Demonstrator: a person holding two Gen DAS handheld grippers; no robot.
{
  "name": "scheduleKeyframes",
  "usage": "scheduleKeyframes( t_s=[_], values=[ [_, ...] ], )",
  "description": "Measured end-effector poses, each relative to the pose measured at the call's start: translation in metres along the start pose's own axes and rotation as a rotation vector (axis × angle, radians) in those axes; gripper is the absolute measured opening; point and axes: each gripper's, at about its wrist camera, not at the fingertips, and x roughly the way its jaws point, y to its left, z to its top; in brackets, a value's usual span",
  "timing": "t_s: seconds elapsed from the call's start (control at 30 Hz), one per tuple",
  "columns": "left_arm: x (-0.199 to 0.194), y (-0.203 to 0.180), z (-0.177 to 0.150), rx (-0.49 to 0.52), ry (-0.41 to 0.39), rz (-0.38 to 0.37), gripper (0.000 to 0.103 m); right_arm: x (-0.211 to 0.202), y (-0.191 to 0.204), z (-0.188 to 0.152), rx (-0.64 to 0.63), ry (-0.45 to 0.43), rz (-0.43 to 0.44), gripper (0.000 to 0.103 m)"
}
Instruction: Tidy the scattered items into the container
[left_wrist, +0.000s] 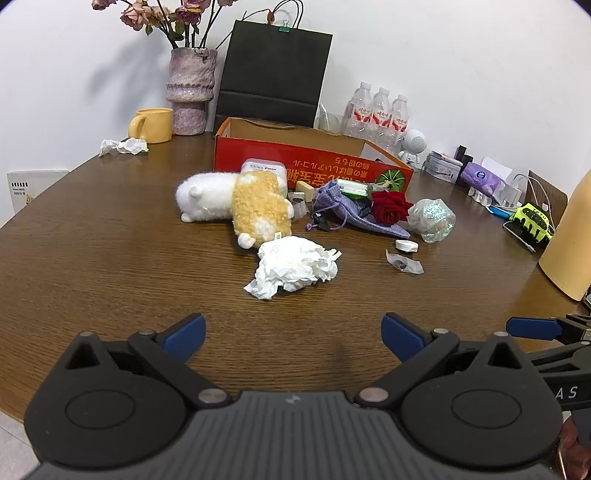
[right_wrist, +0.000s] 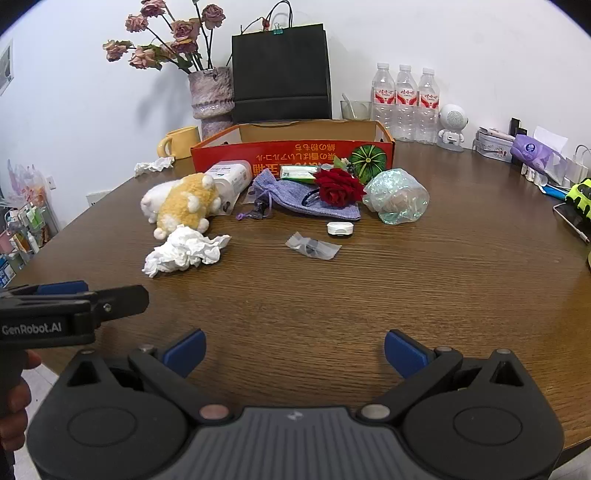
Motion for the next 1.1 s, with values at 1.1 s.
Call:
scheduleKeyframes(
  t_s=[1.1],
  values=[
    [0.084, 0.001, 0.047, 0.016, 0.073, 0.031, 0.091, 0.095, -0.016, 0.063, -0.202, -0.020, 0.039, 0.068]
  ],
)
